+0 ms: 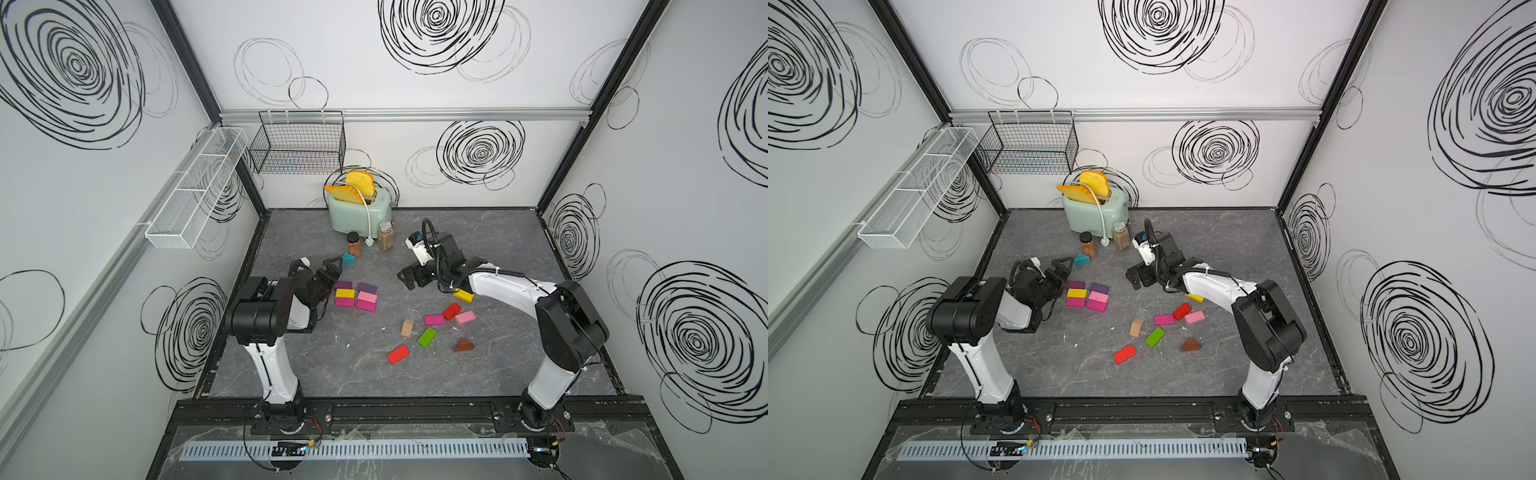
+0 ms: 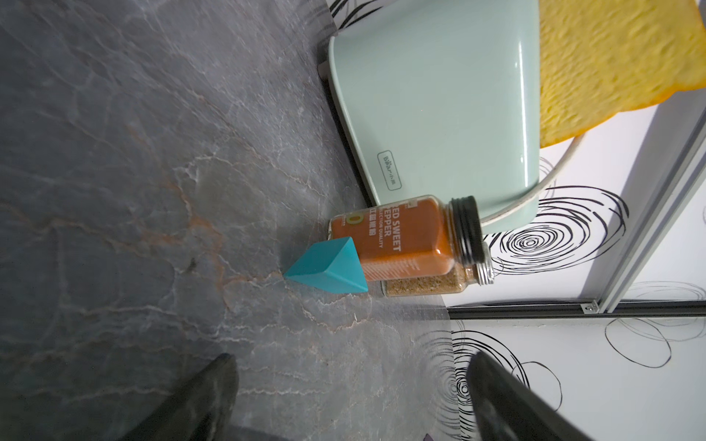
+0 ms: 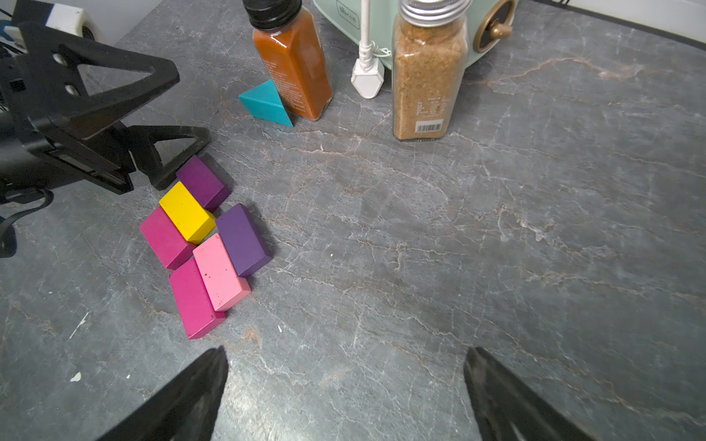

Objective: Assemble a piece of candy with building blocks
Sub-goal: Assemble the building blocks at the center of the board.

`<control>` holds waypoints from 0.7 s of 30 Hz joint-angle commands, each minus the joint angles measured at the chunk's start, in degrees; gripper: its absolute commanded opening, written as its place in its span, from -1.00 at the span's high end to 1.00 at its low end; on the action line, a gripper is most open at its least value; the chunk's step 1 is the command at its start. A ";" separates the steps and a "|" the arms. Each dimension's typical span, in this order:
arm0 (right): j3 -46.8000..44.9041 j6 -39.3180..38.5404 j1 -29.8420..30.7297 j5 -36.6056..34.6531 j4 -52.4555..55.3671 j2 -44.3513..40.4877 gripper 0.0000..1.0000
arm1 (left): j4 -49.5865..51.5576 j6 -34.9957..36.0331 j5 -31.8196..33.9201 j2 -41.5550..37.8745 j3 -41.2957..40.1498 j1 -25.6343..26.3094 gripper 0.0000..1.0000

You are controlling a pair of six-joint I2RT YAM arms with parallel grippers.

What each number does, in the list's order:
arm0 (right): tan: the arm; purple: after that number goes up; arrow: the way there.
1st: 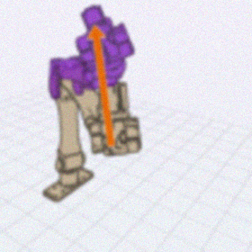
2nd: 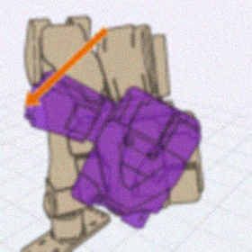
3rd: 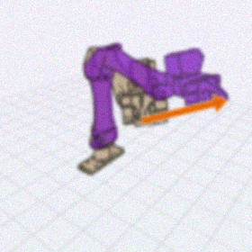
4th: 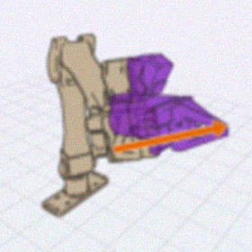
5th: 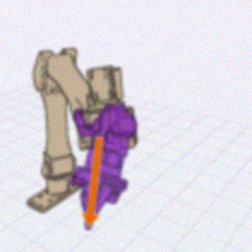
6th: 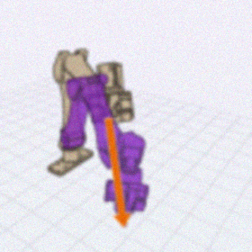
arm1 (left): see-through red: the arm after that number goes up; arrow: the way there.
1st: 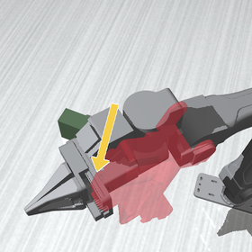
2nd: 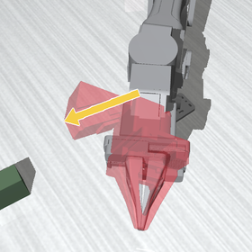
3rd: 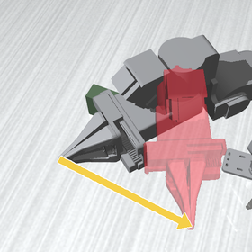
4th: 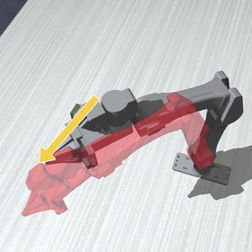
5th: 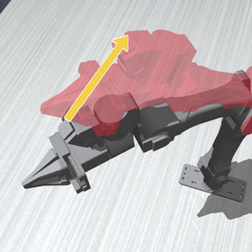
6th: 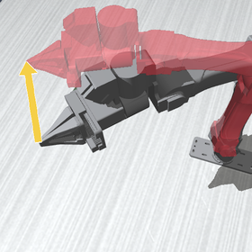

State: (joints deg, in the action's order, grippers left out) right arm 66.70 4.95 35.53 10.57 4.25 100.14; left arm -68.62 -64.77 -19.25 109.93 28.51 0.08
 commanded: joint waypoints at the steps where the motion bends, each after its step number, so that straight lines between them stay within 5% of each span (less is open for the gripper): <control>1: -1.21 0.15 -0.72 0.73 -1.06 -2.47 -1.00 | 2.73 -0.32 -0.84 2.13 -0.73 1.02 -0.96; 21: 0.50 0.21 -1.23 2.74 -0.77 -2.40 -0.95 | 1.58 -0.24 -0.20 2.09 -5.53 1.03 -0.97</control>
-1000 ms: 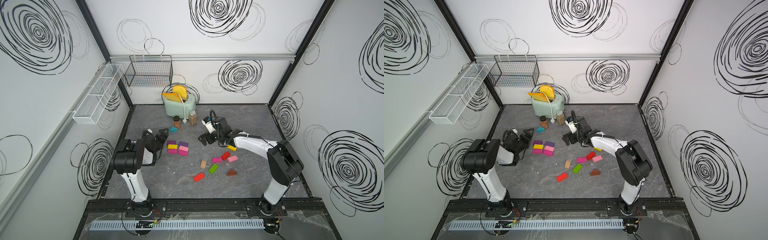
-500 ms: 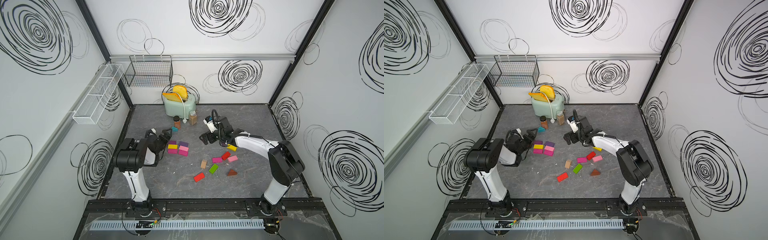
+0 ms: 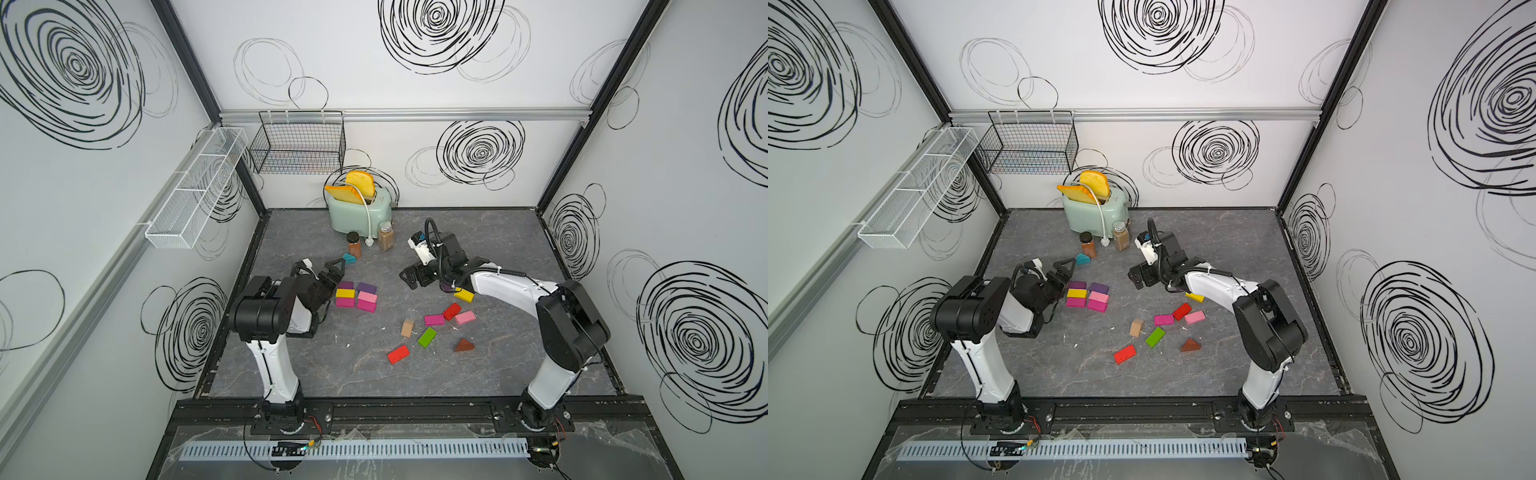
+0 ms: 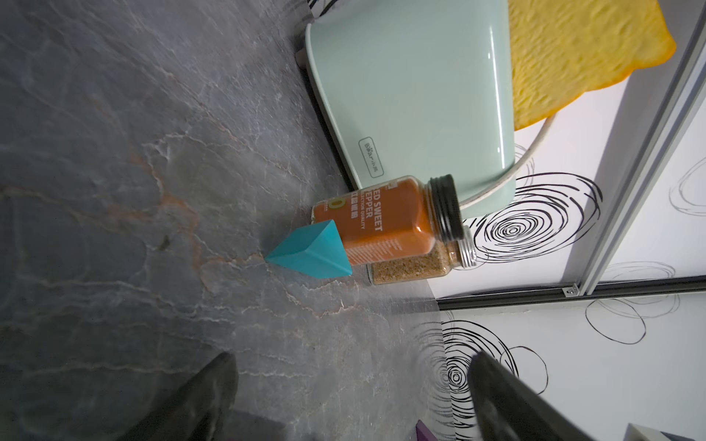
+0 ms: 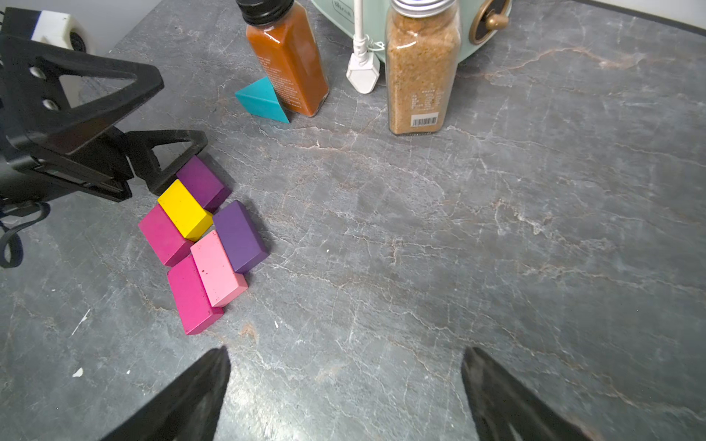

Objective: Assemble a piece of candy with building blocks
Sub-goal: Assemble the building blocks at the center of the board.

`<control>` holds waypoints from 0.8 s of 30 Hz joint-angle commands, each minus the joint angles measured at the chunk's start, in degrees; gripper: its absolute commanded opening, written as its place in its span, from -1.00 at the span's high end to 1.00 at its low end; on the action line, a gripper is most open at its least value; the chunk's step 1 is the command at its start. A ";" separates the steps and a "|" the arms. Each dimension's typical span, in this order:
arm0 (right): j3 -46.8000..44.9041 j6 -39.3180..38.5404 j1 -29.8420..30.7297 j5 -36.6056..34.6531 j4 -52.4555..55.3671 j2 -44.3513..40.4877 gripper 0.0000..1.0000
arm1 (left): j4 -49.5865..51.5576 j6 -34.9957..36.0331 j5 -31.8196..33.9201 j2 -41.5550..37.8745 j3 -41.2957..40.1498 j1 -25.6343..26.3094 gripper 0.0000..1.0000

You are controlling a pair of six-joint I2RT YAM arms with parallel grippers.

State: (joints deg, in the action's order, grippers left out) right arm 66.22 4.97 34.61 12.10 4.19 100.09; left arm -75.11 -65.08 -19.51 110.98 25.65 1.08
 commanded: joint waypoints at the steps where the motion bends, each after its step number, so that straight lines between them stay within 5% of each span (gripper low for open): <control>1: 0.98 0.21 -0.27 1.29 -0.80 -2.40 -0.95 | 8.24 0.16 0.16 0.70 -2.98 -0.03 -0.97; 24: -0.09 0.65 -0.26 1.70 -1.25 -3.83 -0.95 | 9.55 -1.06 1.67 -0.59 -5.21 2.77 -0.95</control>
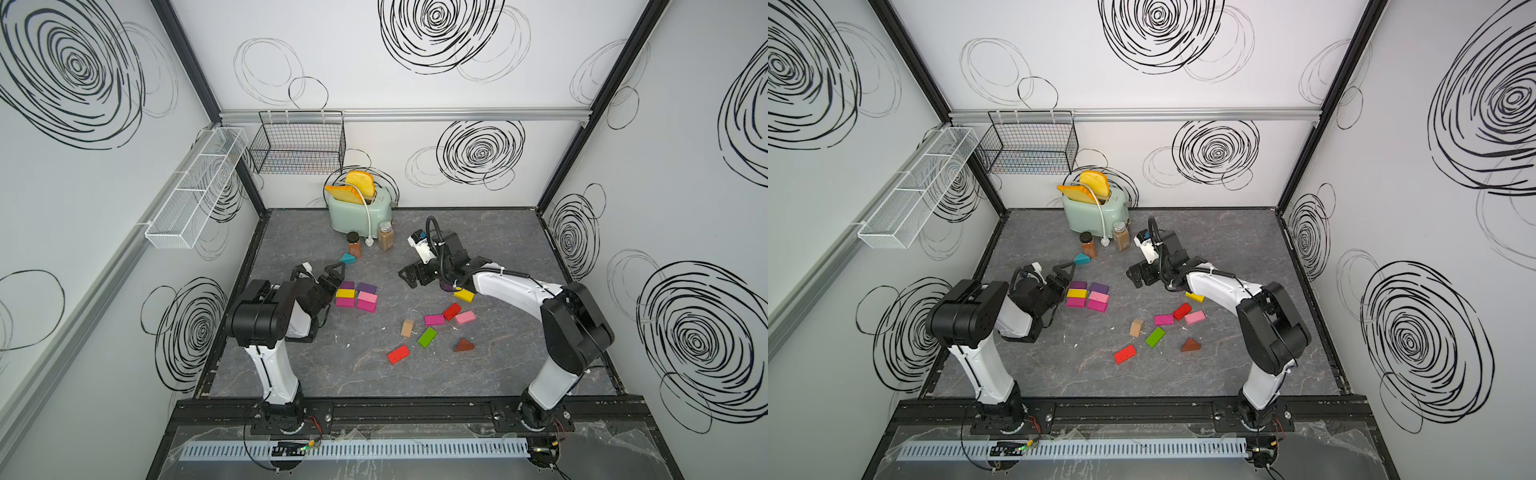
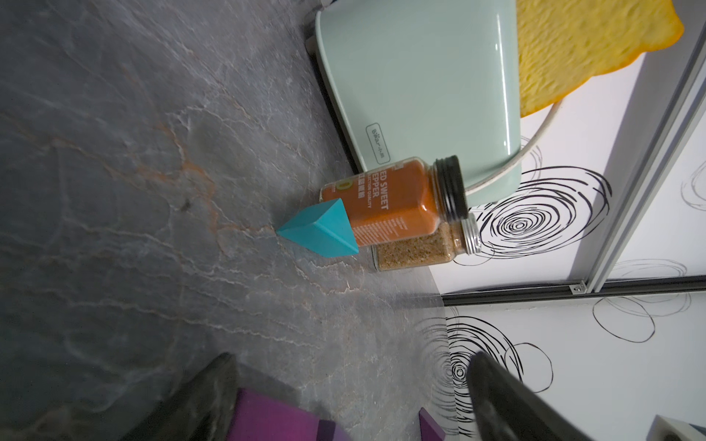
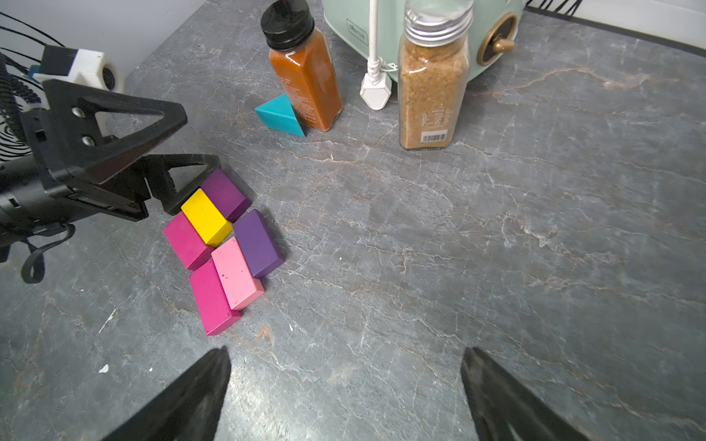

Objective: Assemble a piece of candy with building blocks
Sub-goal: Assemble the building blocks at the center of the board.

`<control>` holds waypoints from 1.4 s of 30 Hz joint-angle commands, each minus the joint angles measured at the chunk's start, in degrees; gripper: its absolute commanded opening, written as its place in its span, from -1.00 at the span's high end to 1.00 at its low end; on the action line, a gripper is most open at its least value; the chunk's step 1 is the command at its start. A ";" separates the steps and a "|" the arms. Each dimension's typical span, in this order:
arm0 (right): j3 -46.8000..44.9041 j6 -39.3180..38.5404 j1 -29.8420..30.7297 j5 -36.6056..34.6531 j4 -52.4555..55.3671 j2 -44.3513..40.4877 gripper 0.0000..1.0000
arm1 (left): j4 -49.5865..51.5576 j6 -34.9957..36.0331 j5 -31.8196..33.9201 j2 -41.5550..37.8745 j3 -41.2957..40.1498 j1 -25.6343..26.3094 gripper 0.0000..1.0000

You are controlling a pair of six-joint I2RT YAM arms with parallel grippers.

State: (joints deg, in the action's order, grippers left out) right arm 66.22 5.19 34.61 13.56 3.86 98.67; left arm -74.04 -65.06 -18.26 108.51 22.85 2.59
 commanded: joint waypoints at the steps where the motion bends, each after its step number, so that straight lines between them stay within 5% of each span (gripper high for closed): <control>1: -0.25 0.41 -0.28 0.11 -0.95 -2.56 -0.95 | 8.46 -1.12 0.56 1.88 -2.39 1.40 -0.95; 19: -1.76 0.32 -0.65 -0.03 -1.46 -3.44 -0.95 | 8.67 -2.79 2.55 2.50 -1.84 4.18 -0.96; 34: -6.29 0.74 -0.51 -1.69 0.40 -6.02 -0.96 | 17.28 1.70 1.69 -4.67 0.62 -0.83 -0.96; 37: -8.82 0.49 0.57 -3.49 1.34 -7.30 -0.97 | 26.17 5.66 3.20 -10.56 1.67 -1.54 -0.96; 42: -7.72 -1.24 1.17 -6.44 5.38 -7.52 -0.97 | 60.60 19.89 11.10 -24.81 9.57 1.00 -0.95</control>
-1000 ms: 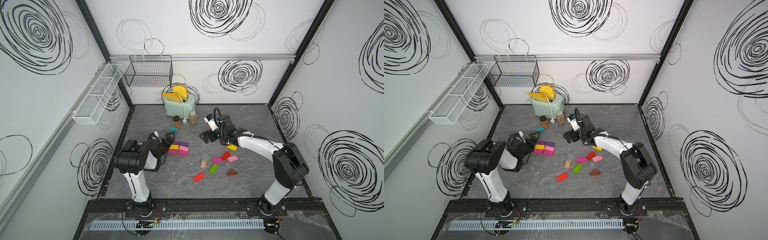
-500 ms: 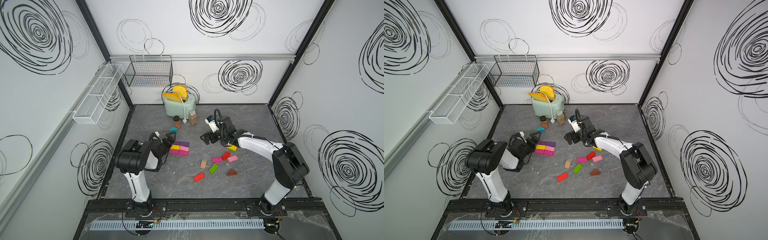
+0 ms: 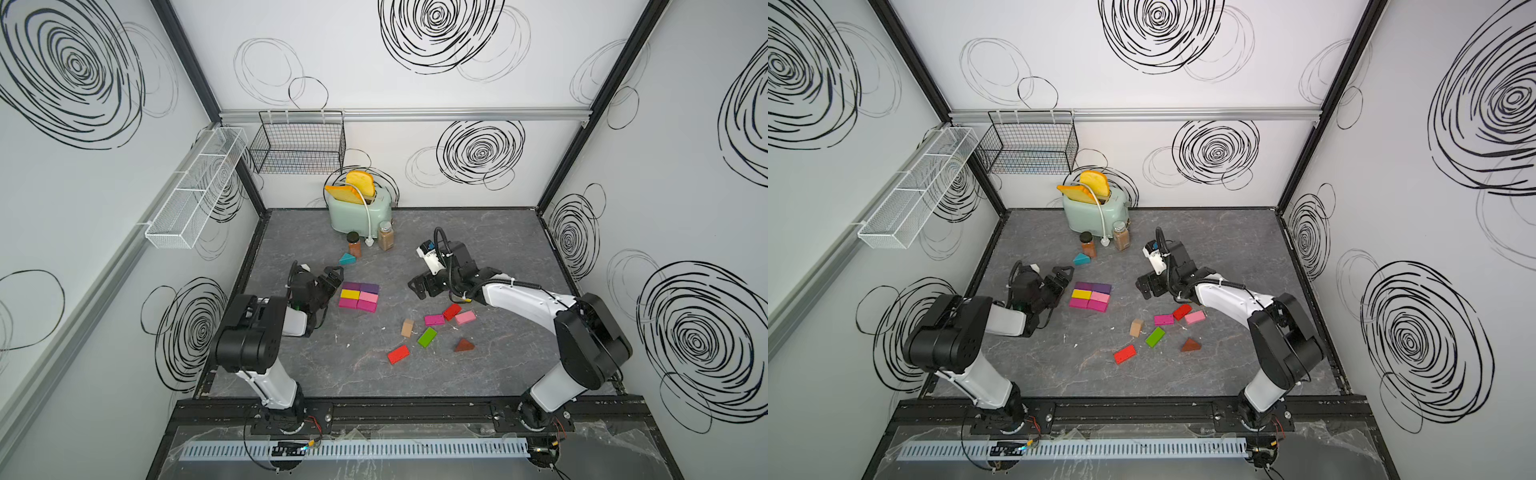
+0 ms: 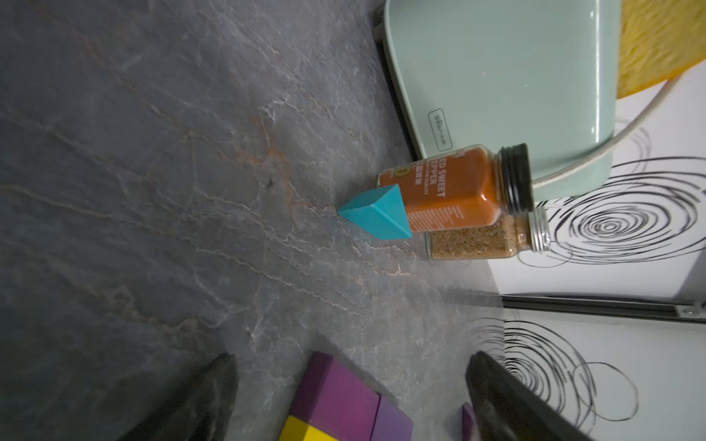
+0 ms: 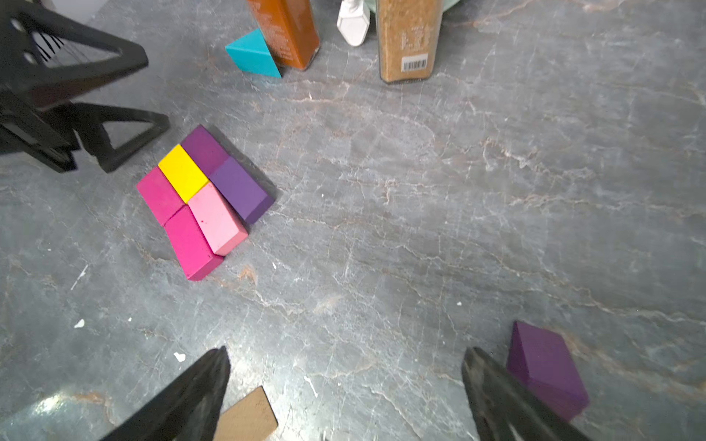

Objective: Assemble a piece of candy with building blocks
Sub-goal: Assemble the building blocks at the center of the board, then adjust the building block at the center of the board.

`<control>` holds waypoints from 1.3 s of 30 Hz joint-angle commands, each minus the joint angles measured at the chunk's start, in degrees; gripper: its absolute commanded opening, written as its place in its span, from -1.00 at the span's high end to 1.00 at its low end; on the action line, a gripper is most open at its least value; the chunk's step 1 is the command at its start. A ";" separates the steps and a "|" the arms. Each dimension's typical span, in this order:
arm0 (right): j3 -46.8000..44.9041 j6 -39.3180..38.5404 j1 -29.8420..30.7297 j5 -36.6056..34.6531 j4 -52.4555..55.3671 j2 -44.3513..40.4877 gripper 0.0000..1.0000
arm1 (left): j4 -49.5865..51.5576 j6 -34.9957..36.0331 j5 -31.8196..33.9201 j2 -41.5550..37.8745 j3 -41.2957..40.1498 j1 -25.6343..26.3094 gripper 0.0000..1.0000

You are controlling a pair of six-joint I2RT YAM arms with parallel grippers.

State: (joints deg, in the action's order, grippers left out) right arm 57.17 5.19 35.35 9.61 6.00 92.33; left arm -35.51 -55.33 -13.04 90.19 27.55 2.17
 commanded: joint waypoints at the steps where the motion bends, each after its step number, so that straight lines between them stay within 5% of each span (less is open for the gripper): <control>1: 2.82 -1.81 0.36 -3.18 4.63 -0.59 -0.97 | 27.17 12.60 7.26 -8.61 6.12 1.72 -0.96; 3: 7.01 -3.17 0.41 -5.07 8.01 1.08 -0.96 | 33.94 17.62 8.04 -10.90 8.90 1.41 -0.96; 7: 8.84 -3.20 -0.32 -5.95 8.97 0.82 -0.97 | 44.05 25.31 6.94 -3.20 20.29 0.22 -0.96; 20: 4.03 -4.65 -3.20 -1.08 4.23 0.00 -0.97 | 41.94 32.94 6.54 18.82 42.57 2.16 -0.96; 39: 4.18 -3.61 -4.45 0.64 1.39 3.26 -0.96 | 34.88 35.11 2.07 23.98 42.51 7.29 -1.00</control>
State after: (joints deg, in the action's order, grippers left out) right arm 61.69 1.54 30.92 9.43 8.38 94.78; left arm 1.78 -21.82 -9.41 115.20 71.35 7.27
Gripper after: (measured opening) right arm 0.981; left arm 0.998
